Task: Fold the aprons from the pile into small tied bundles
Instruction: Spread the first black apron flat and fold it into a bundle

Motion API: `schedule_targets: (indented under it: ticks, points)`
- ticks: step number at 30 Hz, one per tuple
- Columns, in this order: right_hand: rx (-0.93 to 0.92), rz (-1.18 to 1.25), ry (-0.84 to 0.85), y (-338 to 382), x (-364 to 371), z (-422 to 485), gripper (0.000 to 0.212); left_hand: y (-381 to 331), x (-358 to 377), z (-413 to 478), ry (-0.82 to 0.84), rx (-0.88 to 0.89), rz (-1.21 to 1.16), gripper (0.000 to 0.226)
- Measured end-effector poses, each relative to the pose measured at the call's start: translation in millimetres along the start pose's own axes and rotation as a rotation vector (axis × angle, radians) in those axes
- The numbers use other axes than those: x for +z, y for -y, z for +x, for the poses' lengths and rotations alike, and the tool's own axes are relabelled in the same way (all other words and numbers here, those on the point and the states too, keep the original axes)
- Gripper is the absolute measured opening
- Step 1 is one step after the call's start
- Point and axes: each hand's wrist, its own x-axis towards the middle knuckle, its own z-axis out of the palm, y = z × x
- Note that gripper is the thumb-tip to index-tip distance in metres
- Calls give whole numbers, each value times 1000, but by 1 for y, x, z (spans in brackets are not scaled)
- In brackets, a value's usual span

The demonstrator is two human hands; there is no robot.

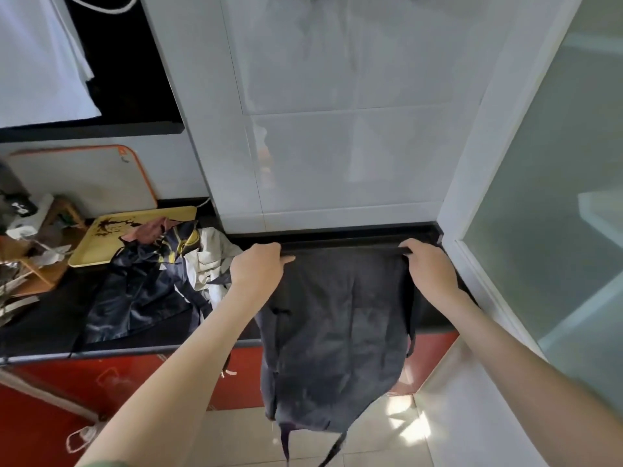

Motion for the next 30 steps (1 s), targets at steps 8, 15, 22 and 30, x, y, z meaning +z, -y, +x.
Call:
schedule_targets:
  ticks: [8,15,22,30]
  points:
    - [223,56,-35,-28,0,-9,31,2,21,6,-22,-20,8,26]
    - [161,86,16,-36,-5,-31,16,8,44,-10,-120,-117,-176,25]
    - [207,-401,494,-68,-5,-42,22,25,69,-19,40,-90,77,19]
    - [422,-125,262,-46,4,-37,17,26,52,-19,6,-200,190,27]
